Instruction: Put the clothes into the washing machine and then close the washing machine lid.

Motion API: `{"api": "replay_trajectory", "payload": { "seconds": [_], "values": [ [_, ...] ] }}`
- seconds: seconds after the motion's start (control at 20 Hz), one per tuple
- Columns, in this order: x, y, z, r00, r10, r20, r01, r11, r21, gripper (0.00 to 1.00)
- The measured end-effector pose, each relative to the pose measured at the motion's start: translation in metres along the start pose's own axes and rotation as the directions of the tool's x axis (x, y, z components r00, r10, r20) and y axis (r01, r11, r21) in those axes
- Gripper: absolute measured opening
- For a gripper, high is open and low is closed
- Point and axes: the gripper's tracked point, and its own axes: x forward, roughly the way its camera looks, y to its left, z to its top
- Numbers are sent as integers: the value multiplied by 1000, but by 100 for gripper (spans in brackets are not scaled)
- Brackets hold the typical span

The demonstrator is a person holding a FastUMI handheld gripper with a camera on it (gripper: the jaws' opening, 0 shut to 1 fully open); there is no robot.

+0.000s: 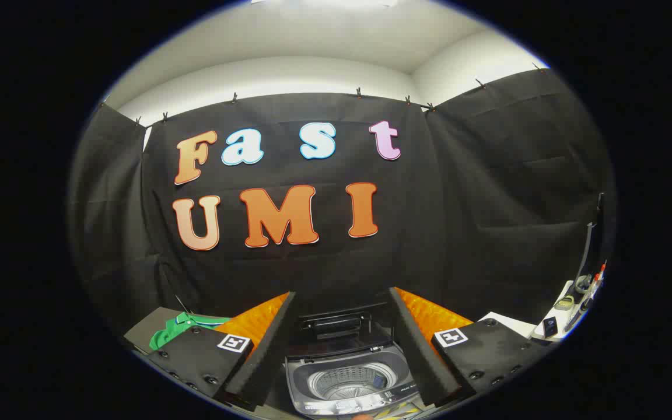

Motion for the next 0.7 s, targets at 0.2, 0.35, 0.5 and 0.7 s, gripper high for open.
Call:
{"api": "replay_trajectory", "payload": {
  "seconds": [0.2, 0.35, 0.5, 0.7],
  "values": [
    [4, 4, 1, 1000, -6, -5, 6, 1000, 0, 99],
    [6, 11, 0, 1000, -4, -7, 4, 1000, -10, 99],
    [11, 17, -1, 1000, 2, -16, -2, 1000, -18, 99],
    [14, 29, -7, 999, 13, -32, -13, 1000, -21, 99]
  ]
}}
